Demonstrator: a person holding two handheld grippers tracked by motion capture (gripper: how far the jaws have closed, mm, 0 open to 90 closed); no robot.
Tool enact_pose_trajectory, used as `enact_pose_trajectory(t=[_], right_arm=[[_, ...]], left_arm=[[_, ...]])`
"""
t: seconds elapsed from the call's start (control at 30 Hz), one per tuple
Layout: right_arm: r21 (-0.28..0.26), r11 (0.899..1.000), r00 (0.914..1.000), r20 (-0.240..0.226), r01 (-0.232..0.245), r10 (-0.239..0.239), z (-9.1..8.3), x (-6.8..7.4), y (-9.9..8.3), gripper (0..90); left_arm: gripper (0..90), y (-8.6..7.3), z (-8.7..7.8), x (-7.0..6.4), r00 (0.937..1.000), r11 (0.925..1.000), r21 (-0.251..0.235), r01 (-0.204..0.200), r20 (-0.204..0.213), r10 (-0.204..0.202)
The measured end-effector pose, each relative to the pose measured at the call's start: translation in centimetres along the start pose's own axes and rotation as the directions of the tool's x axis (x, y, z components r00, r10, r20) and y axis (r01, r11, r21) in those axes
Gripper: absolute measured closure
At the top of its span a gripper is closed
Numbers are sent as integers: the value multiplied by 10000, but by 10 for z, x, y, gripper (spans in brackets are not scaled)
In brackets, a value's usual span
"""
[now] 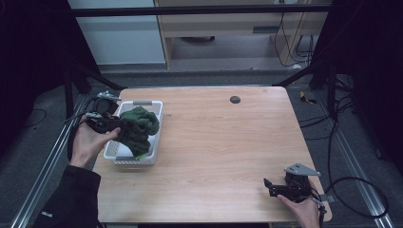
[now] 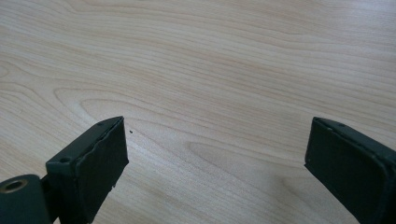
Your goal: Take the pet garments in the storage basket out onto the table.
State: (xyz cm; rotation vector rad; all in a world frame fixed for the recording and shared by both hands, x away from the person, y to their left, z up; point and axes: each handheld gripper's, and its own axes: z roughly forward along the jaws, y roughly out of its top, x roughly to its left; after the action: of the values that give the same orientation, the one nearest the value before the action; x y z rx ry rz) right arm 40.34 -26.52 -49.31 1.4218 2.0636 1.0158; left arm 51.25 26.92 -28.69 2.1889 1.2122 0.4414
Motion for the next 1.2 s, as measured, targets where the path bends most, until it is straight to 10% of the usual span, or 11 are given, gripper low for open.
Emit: enact_pose_trajectory(t=[0.6,1.2], right_arm=[[-5,10000,10000,-37,-44,44,-1,0,0,58],[-44,10000,10000,-4,-7,7,-1,-1,0,59]], left_arm=[[771,14,-3,-33,9938,9956,123,-926,624,917],[762,33,13,-87,9629,9719,273,-2340,1448,2278]])
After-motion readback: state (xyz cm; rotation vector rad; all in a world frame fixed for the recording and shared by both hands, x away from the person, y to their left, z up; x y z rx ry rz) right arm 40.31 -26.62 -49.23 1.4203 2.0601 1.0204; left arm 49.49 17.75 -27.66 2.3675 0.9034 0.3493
